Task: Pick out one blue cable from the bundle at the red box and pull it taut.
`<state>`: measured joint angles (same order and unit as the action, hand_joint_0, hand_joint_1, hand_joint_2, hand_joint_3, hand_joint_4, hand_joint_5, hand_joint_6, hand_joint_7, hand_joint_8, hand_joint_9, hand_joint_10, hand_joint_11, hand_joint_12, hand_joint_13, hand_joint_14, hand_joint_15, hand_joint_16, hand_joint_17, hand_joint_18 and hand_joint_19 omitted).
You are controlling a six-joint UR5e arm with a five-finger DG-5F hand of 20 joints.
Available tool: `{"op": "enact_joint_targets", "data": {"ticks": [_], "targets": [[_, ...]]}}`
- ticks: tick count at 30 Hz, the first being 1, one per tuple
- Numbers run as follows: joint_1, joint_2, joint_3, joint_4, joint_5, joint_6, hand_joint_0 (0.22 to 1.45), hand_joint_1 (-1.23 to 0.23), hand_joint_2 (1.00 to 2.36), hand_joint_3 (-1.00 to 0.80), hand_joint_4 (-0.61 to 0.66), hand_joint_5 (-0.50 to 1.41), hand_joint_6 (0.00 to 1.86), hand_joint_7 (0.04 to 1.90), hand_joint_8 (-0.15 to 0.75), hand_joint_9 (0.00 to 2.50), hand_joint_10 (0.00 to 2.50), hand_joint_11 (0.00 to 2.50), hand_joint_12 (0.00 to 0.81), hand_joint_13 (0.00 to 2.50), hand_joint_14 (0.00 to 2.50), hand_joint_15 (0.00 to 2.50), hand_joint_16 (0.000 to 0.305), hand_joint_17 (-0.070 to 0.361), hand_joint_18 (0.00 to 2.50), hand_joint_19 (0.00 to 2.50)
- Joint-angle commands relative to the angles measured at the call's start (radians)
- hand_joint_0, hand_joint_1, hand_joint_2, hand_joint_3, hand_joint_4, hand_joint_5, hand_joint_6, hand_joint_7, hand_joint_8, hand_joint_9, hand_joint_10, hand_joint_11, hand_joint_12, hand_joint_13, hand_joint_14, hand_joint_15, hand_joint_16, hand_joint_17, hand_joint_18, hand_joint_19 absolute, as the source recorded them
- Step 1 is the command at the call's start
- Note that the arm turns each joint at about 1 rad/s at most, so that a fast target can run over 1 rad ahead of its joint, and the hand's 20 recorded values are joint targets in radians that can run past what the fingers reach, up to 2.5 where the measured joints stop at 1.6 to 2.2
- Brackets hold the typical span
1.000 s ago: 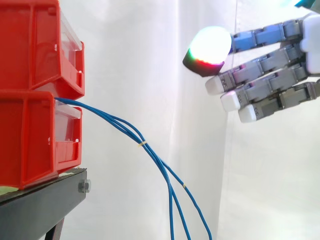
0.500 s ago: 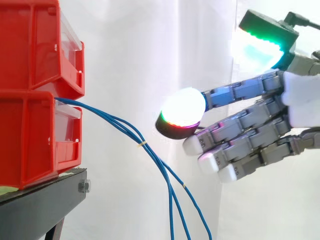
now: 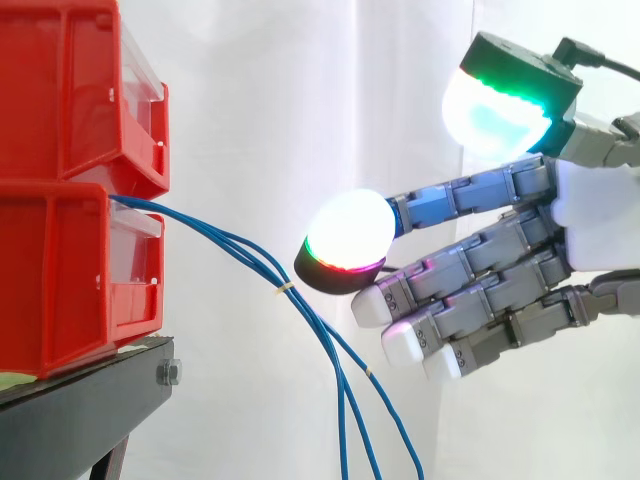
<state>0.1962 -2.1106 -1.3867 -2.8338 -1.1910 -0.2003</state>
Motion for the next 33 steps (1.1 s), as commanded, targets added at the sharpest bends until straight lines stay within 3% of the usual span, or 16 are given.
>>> {"op": "enact_joint_targets", "data": {"ticks": [1,4,11,14,19,21,27,33], "targets": [[0.0,-0.014,0.0,0.002,-0.001,0.001,0.49,-0.58,1.0,-0.5,0.22,-0.2,0.5,0.75,0.257,0.61,0.01,0.17,0.338,0.58,0.01,0.32,0.049,0.11,0.36,0.48],[0.0,-0.035,0.005,0.013,0.001,0.002,0.49,-0.58,1.0,-0.5,0.22,-0.2,0.5,0.75,0.259,0.62,0.01,0.17,0.34,0.59,0.01,0.33,0.049,0.11,0.36,0.48],[0.0,-0.118,0.086,0.04,-0.006,0.005,0.49,-0.58,1.0,-0.5,0.22,-0.19,0.5,0.76,0.259,0.62,0.01,0.18,0.339,0.59,0.01,0.33,0.049,0.11,0.36,0.48],[0.0,-0.134,0.11,0.043,-0.01,0.005,0.49,-0.58,1.0,-0.5,0.22,-0.19,0.5,0.75,0.258,0.62,0.01,0.19,0.339,0.59,0.01,0.33,0.049,0.11,0.36,0.49],[0.002,-0.134,0.114,0.037,-0.021,0.002,0.49,-0.58,1.0,-0.5,0.22,-0.19,0.5,0.76,0.259,0.63,0.01,0.19,0.34,0.6,0.01,0.34,0.049,0.11,0.37,0.5],[0.006,-0.16,0.124,0.056,-0.032,0.007,0.49,-0.58,1.0,-0.5,0.22,-0.19,0.5,0.76,0.259,0.63,0.01,0.2,0.339,0.6,0.01,0.34,0.049,0.11,0.37,0.5],[0.009,-0.16,0.127,0.06,-0.029,0.007,0.5,-0.57,1.0,-0.5,0.23,-0.18,0.5,0.8,0.261,0.65,0.01,0.2,0.341,0.62,0.01,0.35,0.048,0.109,0.38,0.51],[0.006,-0.167,0.126,0.07,-0.056,0.007,0.51,-0.58,1.0,-0.5,0.24,-0.17,0.5,0.82,0.256,0.66,0.01,0.22,0.335,0.63,0.01,0.37,0.047,0.107,0.4,0.52]]}}
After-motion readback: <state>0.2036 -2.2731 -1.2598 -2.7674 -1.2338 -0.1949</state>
